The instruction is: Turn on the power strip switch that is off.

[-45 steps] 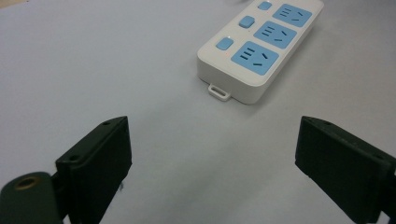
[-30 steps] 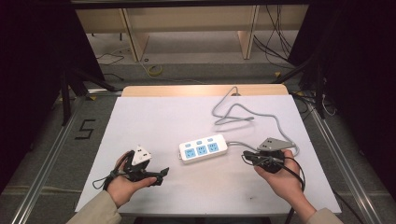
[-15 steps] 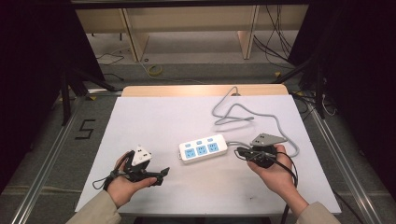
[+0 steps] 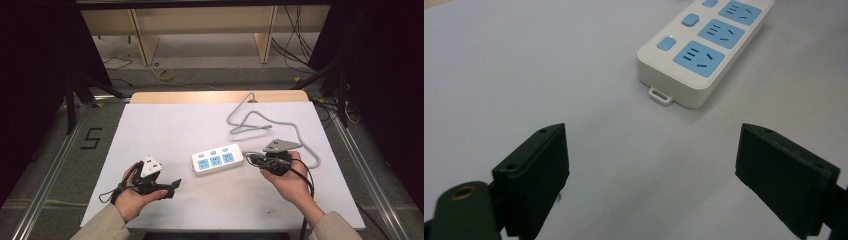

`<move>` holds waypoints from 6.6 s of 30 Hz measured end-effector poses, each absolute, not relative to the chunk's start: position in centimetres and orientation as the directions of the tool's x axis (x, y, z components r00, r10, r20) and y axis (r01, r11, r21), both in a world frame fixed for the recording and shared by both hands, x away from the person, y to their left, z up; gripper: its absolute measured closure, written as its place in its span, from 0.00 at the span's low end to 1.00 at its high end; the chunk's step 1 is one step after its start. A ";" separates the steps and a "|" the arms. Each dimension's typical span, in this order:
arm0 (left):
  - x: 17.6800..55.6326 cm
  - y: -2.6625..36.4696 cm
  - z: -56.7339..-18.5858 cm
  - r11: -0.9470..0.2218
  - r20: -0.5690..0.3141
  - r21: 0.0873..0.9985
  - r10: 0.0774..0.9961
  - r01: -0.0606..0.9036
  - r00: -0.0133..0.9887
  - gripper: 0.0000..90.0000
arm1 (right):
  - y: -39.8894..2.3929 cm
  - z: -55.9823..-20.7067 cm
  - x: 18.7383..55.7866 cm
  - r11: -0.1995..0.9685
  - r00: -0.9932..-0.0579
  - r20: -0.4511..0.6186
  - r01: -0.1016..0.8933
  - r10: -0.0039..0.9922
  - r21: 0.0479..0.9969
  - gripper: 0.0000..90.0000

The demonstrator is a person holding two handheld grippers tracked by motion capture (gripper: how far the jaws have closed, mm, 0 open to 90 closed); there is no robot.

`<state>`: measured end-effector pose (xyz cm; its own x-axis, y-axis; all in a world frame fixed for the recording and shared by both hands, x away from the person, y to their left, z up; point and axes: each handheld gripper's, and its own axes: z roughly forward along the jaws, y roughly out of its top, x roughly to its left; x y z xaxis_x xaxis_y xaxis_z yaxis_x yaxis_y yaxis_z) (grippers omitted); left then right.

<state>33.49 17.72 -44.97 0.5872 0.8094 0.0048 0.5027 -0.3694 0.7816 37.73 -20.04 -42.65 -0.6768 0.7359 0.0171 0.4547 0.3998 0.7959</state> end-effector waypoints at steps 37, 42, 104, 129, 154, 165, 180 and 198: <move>33.4 17.5 -45.1 -0.381 0.014 0.777 0.806 0.501 0.592 0.15 | -15.0 -42.3 40.8 0.446 -0.691 -0.022 0.441 0.722 0.779 1.00; 33.3 17.5 -45.1 -0.381 0.016 0.778 0.806 0.499 0.591 0.15 | -14.4 -42.4 41.1 0.453 -0.696 -0.023 0.441 0.717 0.775 1.00; 33.5 17.3 -45.1 -0.392 0.021 0.780 0.796 0.488 0.604 0.16 | -10.6 -42.7 42.7 0.500 -0.733 -0.018 0.445 0.680 0.743 1.00; 33.5 17.3 -45.1 -0.391 0.018 0.780 0.795 0.488 0.607 0.17 | -9.7 -42.9 43.7 0.520 -0.739 -0.010 0.465 0.674 0.716 1.00; 33.4 17.2 -45.1 -0.392 0.018 0.781 0.793 0.487 0.609 0.17 | -8.4 -43.3 44.7 0.549 -0.747 -0.011 0.479 0.665 0.685 1.00; 33.4 17.2 -45.1 -0.402 0.024 0.777 0.788 0.485 0.616 0.17 | -7.8 -43.3 45.3 0.557 -0.747 -0.009 0.488 0.665 0.671 1.00; 33.4 17.1 -45.1 -0.401 0.020 0.778 0.787 0.485 0.617 0.17 | -7.2 -43.7 46.1 0.581 -0.751 -0.006 0.506 0.660 0.638 1.00; 33.4 17.1 -45.1 -0.401 0.020 0.778 0.786 0.484 0.618 0.17 | -6.9 -44.0 46.7 0.580 -0.742 -0.002 0.523 0.670 0.625 1.00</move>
<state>33.42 17.13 -45.08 0.6184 0.7856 0.0203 0.4840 -0.4012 0.7777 46.71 -6.91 -44.05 -0.7421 0.6703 -0.0019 0.5226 0.5803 0.6246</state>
